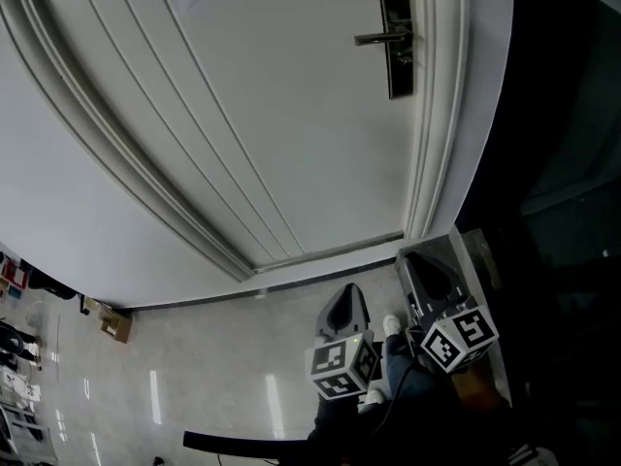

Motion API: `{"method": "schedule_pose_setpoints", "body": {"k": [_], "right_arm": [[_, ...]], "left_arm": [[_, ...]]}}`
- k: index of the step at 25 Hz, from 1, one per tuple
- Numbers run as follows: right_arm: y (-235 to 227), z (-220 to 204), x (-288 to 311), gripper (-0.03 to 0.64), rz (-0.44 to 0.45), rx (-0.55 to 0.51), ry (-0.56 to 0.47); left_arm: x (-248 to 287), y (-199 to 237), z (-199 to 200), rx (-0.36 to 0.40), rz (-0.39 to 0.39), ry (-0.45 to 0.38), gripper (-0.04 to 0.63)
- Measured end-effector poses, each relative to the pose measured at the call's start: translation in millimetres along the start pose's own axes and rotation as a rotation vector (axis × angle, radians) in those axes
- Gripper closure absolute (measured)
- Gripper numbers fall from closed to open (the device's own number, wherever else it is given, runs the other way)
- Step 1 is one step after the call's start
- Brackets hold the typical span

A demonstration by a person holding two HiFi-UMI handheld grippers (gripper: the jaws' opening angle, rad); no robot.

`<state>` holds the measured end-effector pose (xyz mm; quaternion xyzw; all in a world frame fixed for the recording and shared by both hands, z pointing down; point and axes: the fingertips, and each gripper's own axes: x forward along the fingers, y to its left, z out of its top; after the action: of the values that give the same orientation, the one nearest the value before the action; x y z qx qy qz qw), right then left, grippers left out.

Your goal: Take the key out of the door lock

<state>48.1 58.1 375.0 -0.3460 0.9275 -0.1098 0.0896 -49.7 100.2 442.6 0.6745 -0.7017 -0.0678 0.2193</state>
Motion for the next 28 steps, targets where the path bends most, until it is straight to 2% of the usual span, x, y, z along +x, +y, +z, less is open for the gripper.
{"method": "schedule_pose_setpoints", "body": {"k": [4, 8, 16, 19, 22, 28], "right_arm": [[-40, 13, 59, 0.611, -0.043, -0.070, -0.047], [-92, 35, 115, 0.595, -0.074, -0.139, -0.085], [-175, 104, 198, 0.562, -0.116, -0.443, -0.179], [-192, 128, 220, 0.540, -0.095, -0.551, -0.203], [-206, 151, 237, 0.538, -0.049, -0.611, -0.174], [-229, 182, 271, 0.537, -0.097, -1.003, -0.113]], "left_arm": [[63, 9, 30, 0.025, -0.013, -0.029, 0.595], [134, 12, 57, 0.022, 0.022, -0.028, 0.595], [250, 1, 98, 0.016, 0.005, -0.045, 0.597], [278, 1, 103, 0.011, 0.004, -0.042, 0.595], [297, 2, 107, 0.004, 0.000, -0.032, 0.595], [323, 4, 120, 0.002, -0.021, -0.027, 0.595]]}}
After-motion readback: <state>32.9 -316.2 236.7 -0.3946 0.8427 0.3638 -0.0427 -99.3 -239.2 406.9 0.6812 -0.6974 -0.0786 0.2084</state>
